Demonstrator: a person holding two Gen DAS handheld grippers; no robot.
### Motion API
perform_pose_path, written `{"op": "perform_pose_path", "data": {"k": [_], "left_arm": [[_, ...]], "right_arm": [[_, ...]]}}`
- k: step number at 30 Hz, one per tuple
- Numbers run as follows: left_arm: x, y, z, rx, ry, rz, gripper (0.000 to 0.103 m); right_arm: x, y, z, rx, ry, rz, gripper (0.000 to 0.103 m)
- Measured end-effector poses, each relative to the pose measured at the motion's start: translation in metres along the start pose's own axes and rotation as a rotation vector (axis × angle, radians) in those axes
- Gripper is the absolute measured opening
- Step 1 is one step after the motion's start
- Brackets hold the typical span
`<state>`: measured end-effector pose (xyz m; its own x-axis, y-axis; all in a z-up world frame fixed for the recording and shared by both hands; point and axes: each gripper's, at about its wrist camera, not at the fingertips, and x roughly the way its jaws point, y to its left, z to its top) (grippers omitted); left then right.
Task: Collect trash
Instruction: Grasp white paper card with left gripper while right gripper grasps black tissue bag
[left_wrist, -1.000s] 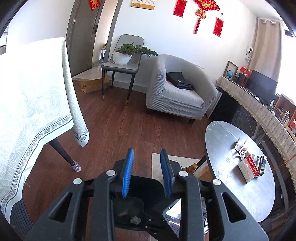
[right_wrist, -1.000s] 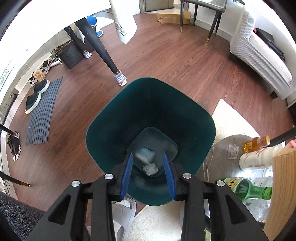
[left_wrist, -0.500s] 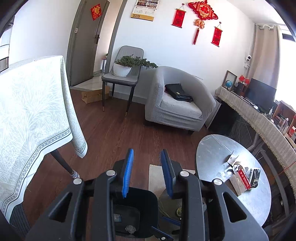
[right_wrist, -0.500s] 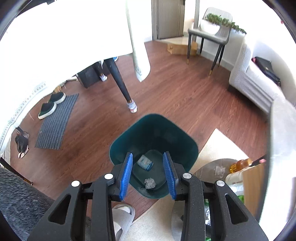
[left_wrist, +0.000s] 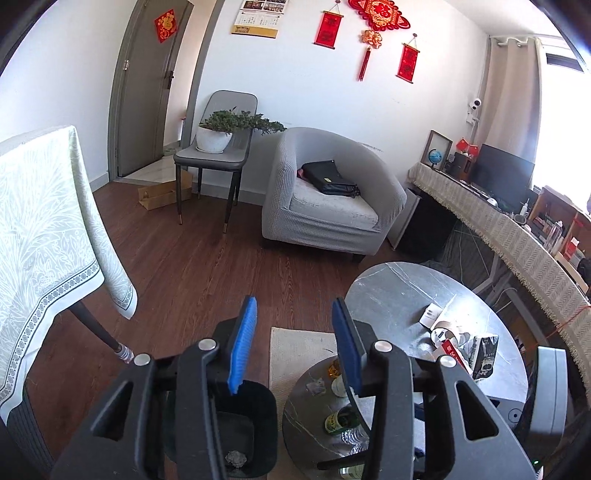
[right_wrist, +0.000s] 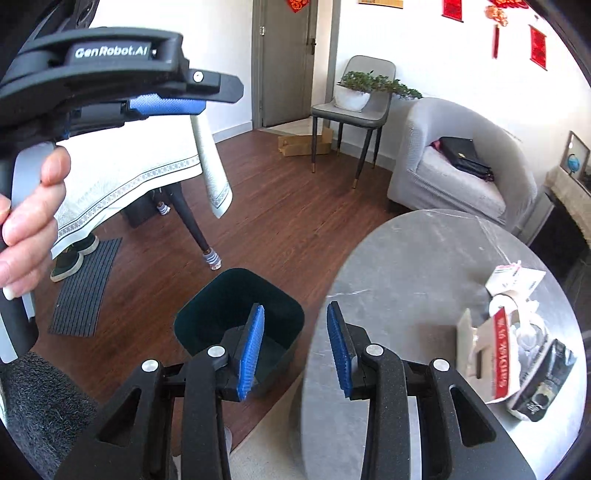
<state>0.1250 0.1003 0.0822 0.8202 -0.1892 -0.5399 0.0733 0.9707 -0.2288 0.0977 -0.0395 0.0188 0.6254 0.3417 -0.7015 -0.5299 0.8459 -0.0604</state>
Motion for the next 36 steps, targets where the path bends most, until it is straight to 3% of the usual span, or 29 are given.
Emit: {"op": "perform_pose_path", "data": {"k": [8,17,20,23,36], "left_arm": [[0.025,-0.049,-0.014,0.076,0.060,-0.039,0.058],[0.053,-0.097,-0.034,0.124,0.141,-0.087,0.066],[0.063,-0.109,-0.043,0.130,0.181,-0.096,0.069],[0.077,-0.118,-0.053,0.112,0.236,-0.112,0.070],[0.105,-0.151,-0.074,0.125,0.326,-0.160,0.071]], "right_arm": [[-0.026,-0.050,-0.015,0.020,-0.036,-0.163,0.039],[-0.046,-0.094,-0.039,0.096,-0.041,-0.225,0.039],[-0.049,-0.110,-0.047,0.128,-0.038,-0.233,0.042],[-0.054,-0.126,-0.055,0.190,-0.044,-0.222,0.052],[-0.074,-0.200,-0.089,0.474,-0.067,-0.168,0.056]]}}
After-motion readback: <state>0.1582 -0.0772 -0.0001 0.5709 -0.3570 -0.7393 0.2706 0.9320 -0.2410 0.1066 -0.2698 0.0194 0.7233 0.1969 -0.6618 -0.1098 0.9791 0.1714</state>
